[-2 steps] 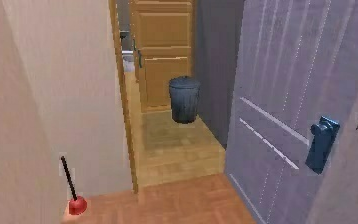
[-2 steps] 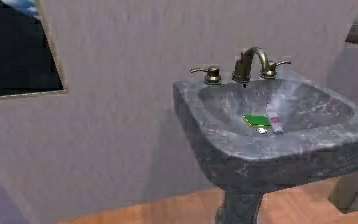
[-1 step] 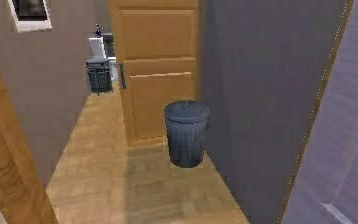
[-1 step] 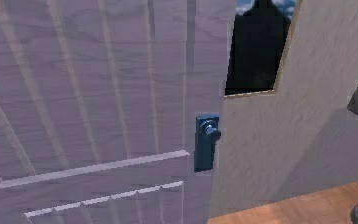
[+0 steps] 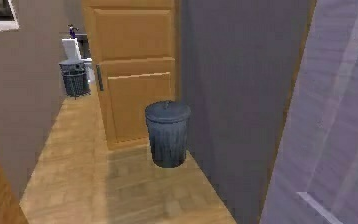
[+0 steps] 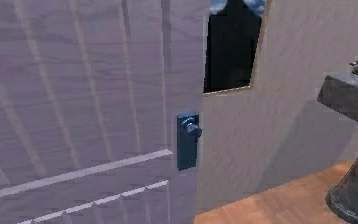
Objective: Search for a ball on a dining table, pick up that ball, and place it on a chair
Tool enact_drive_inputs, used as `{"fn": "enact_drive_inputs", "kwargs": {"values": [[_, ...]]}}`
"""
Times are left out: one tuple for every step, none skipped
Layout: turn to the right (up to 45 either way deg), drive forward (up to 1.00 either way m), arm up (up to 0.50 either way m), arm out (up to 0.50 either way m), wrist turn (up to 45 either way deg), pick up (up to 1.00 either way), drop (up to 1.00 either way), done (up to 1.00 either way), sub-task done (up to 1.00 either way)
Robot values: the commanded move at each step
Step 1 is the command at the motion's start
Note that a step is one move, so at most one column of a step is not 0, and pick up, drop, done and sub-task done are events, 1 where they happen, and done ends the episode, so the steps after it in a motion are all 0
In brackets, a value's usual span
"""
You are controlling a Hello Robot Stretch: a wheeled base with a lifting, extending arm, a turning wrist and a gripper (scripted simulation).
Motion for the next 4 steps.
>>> {"fn": "enact_drive_inputs", "kwargs": {"values": [[0.0,0.30,0.00,0.00,0.0,0.00,0.00,0.00,0.00],[-15.0,0.00,0.00,0.00,0.0,0.00,0.00,0.00,0.00],[0.0,0.45,0.00,0.00,0.0,0.00,0.00,0.00,0.00],[-30.0,0.00,0.00,0.00,0.0,0.00,0.00,0.00,0.00]]}}
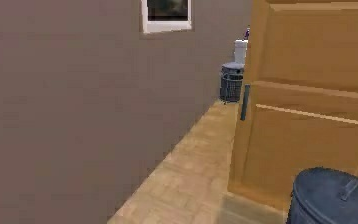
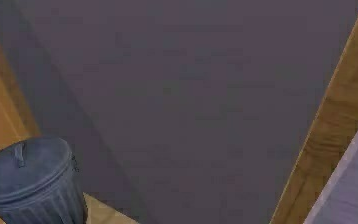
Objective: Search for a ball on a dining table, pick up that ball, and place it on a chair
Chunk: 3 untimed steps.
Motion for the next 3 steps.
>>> {"fn": "enact_drive_inputs", "kwargs": {"values": [[0.0,1.00,0.00,0.00,0.0,0.00,0.00,0.00,0.00],[0.0,0.35,0.00,0.00,0.0,0.00,0.00,0.00,0.00],[24.0,0.00,0.00,0.00,0.0,0.00,0.00,0.00,0.00]]}}
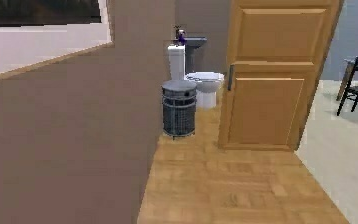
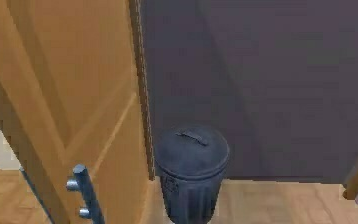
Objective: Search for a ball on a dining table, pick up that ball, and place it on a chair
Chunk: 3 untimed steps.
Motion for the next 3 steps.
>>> {"fn": "enact_drive_inputs", "kwargs": {"values": [[0.0,0.30,0.00,0.00,0.0,0.00,0.00,0.00,0.00],[27.0,0.00,0.00,0.00,0.0,0.00,0.00,0.00,0.00],[0.0,0.35,0.00,0.00,0.0,0.00,0.00,0.00,0.00]]}}
